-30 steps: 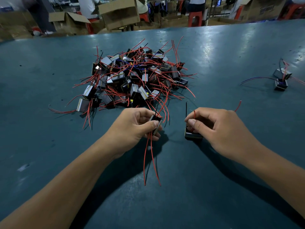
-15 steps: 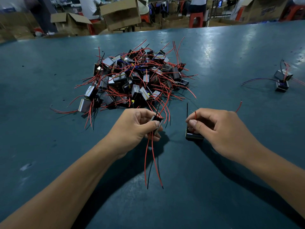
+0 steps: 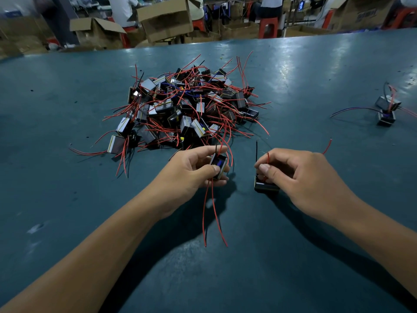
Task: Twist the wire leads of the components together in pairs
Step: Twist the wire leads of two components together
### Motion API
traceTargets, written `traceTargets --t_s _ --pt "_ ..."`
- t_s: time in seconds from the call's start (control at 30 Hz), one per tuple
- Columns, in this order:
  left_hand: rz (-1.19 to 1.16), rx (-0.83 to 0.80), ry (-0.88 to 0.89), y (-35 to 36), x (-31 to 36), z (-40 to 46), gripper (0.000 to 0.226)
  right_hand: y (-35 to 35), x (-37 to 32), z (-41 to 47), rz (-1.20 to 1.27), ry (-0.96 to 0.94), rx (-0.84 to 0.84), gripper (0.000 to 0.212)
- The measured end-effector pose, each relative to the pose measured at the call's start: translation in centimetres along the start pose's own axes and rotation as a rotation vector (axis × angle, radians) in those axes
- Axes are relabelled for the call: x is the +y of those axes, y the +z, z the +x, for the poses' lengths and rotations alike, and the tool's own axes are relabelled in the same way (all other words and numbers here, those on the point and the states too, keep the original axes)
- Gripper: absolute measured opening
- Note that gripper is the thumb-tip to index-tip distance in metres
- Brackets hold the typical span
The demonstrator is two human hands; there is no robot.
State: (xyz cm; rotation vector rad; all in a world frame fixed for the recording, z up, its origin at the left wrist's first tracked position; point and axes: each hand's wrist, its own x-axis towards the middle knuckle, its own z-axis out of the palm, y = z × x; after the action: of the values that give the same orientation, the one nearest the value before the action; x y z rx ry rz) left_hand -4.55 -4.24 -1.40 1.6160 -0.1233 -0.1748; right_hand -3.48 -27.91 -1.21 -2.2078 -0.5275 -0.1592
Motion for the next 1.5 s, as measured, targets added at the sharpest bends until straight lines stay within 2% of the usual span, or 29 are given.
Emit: traceTargets --t_s 0.6,0.7,0.9,1.03,1.1,1.27,1.4,1.5 --pt "0.086 0.013 0.026 0.0 -0.2 0.1 0.031 0.0 0.0 -0.1 -0.030 -0.011 0.030 0.009" --pt "0.250 -0.041 0.039 -0.3 0.0 0.0 0.027 0.1 0.0 -0.2 -0.075 -0.023 0.086 0.009" --pt "0.509 -0.274 0.032 -0.9 0.3 -0.3 0.014 0.0 -0.2 -0.4 -0.093 -0.053 0.109 0.013" --pt "0.744 -0.312 0.136 -1.4 0.4 -0.3 0.016 0.1 -0.3 -0.3 -0.068 -0.032 0.124 0.010" --pt "0.822 -0.305 0.167 -1.6 0.3 -0.2 0.021 0.1 -0.3 -0.3 -0.064 -0.021 0.133 0.013" --pt "0.828 -0.218 0.205 -1.9 0.5 -0.2 0.021 0.2 -0.2 -0.4 -0.065 -0.021 0.145 0.015" --pt "0.715 -0.019 0.391 -0.9 1.2 -0.4 0.017 0.1 -0.5 -0.4 -0.062 -0.016 0.145 0.013" --pt "0.578 0.072 0.453 1.2 1.5 -0.5 0.016 -0.1 -0.6 -0.3 -0.031 0.010 0.131 0.016"
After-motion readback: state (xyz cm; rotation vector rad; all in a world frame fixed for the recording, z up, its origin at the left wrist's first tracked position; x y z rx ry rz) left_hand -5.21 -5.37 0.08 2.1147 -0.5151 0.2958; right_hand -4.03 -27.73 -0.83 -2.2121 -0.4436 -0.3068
